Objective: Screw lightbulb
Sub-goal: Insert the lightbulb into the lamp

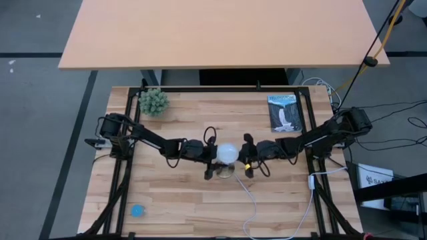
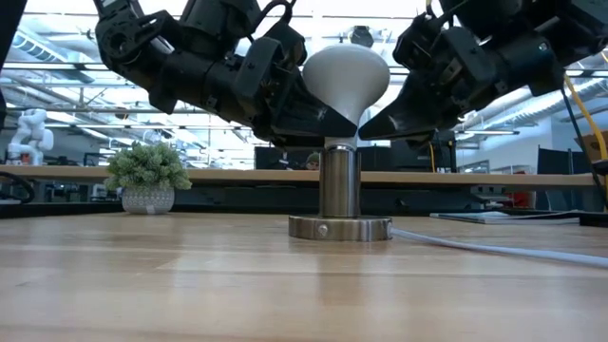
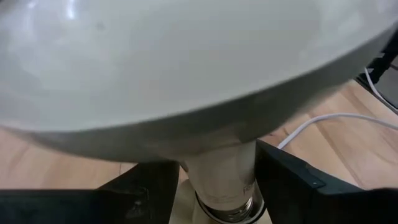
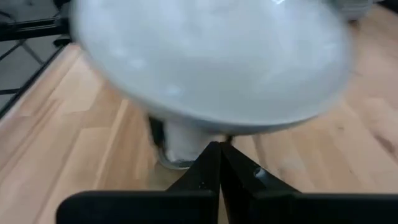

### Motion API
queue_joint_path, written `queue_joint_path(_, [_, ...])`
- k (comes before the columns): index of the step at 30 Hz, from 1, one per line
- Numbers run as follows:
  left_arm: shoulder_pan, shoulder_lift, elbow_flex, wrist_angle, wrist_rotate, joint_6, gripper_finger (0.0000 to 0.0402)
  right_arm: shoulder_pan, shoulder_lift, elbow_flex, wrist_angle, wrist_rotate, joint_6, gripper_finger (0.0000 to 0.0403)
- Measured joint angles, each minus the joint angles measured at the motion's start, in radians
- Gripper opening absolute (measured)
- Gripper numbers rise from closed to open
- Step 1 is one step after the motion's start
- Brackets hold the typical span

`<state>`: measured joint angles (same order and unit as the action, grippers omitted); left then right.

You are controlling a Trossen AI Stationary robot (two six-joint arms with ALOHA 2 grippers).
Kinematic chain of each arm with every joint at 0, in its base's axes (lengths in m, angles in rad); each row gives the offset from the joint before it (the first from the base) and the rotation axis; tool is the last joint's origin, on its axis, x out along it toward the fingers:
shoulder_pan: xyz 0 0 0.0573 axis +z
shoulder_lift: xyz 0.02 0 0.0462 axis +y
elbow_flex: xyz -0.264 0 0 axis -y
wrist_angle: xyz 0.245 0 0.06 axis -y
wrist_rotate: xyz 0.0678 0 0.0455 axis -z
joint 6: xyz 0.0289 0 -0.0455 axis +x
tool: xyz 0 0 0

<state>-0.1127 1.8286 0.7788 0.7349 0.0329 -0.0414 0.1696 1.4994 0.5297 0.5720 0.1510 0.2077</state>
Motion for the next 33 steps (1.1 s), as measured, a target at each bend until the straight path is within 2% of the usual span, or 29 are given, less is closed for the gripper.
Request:
queue_joint_path(9, [-0.008,0.000,0.000,0.000,-0.029,0.072,0.0202,0.002,0.000,0.000,0.029,0.006,-0.062,0.0000])
queue_joint_path(16, [-0.027,0.000,0.000,0.000,-0.100,0.139,0.0202,0.002,0.000,0.000,0.029,0.006,-0.063,0.0000])
queue_joint_path(21, [-0.027,0.000,0.000,0.000,-0.103,0.141,0.0202,0.002,0.000,0.000,0.017,0.076,-0.028,0.0000])
queue_joint_path(22, [-0.027,0.000,0.000,0.000,-0.103,0.142,0.0202,0.002,0.000,0.000,0.028,0.055,-0.025,0.0000])
queue_joint_path(25, [-0.029,0.000,0.000,-0.003,-0.101,0.153,0.0202,0.004,0.000,0.000,0.061,-0.131,-0.067,0.0000])
queue_joint_path(27, [-0.028,0.000,0.000,-0.001,-0.103,0.159,0.0202,0.006,-0.001,0.000,0.054,-0.193,-0.054,0.0000])
queue_joint_path(29, [-0.027,0.000,0.000,0.000,-0.105,0.159,0.0202,0.005,-0.001,0.000,0.021,-0.186,-0.027,0.0000])
queue_joint_path(33, [-0.027,0.000,0.000,0.000,-0.111,0.154,0.0202,0.002,-0.001,0.000,-0.017,-0.076,-0.001,0.0000])
